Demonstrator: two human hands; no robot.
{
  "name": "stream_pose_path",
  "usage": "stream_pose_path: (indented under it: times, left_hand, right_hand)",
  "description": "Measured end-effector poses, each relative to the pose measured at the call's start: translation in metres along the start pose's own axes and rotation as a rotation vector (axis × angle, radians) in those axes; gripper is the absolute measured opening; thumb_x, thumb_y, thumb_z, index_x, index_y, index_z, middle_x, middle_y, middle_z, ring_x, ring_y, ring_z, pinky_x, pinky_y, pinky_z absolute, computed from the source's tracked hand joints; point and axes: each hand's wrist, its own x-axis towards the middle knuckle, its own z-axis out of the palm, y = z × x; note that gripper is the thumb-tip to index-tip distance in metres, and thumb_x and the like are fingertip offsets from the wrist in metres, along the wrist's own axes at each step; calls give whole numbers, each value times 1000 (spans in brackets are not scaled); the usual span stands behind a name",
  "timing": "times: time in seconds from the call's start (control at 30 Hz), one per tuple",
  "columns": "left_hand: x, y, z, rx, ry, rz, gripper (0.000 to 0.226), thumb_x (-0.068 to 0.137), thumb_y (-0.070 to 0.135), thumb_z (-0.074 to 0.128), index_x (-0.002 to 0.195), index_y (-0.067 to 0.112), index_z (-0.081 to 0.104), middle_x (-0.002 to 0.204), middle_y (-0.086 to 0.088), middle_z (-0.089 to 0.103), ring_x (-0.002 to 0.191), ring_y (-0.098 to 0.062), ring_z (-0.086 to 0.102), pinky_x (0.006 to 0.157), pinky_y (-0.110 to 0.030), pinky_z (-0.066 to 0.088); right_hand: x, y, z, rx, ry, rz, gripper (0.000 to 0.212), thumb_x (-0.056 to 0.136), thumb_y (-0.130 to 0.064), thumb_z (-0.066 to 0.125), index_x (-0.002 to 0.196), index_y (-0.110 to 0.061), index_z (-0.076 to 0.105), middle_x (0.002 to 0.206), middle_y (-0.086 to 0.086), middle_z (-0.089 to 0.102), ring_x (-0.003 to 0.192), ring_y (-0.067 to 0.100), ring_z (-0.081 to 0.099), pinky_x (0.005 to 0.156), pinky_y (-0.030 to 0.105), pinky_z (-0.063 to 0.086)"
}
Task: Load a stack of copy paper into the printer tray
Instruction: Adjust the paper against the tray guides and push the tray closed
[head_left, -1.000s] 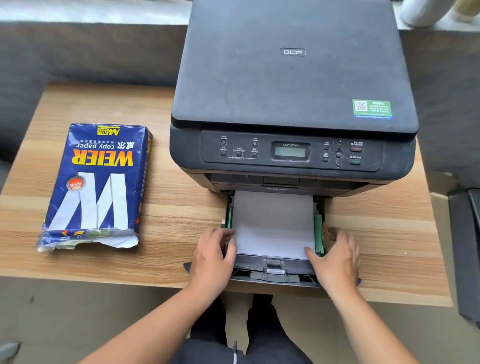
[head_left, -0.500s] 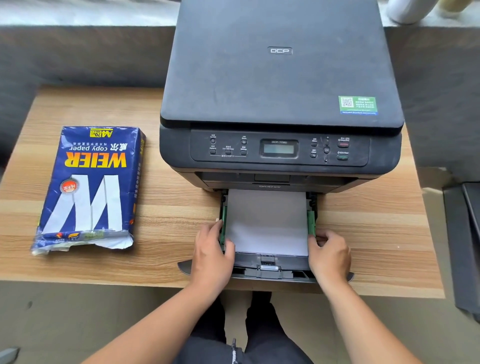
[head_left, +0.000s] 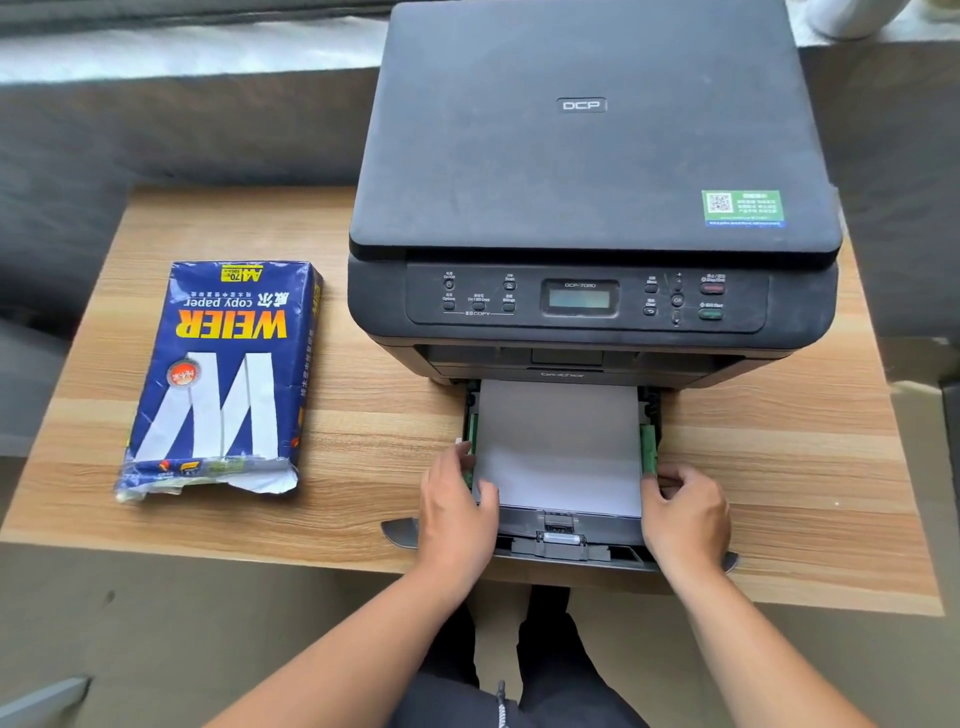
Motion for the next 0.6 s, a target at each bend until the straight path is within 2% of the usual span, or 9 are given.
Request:
stream_pose_path:
  times: [0.13,0.23,0.37,0.6]
  left_hand:
    - [7,3,3,50,47,7,33,83,8,58,116,14,52,106,-4,56,97,-27,56,83,-39,47]
    - [11,4,2,33,47,-49,35,86,12,57,120,17,55,110,-2,66,100,-26,62,83,-36,47]
    - [7,3,7,66,-13,-62,45,87,15,56,131,21,49,110,-7,62,108,-27,52,86,-36,43]
    - [8,6,7,65,-41,-76,39,86,15,57,124,22,53,112,-7,58,113,-25,48,87,-34,39]
  right_hand:
    - [-1,0,0,12,4,-12,14,83,-21,66,92,-13,75,86,12,76,90,37,66,76,40,54]
    - [-1,0,1,13,7,-8,14,83,-21,66,92,-14,75,86,12,76,89,37,66,75,39,53]
    - [-2,0,0,25,4,-4,13,83,-20,66,91,-14,75,87,12,75,92,38,65,74,38,50]
    - [-2,-1,-1,11,-3,-28,13,84,-23,67,91,-16,75,87,10,75,91,36,65,76,39,53]
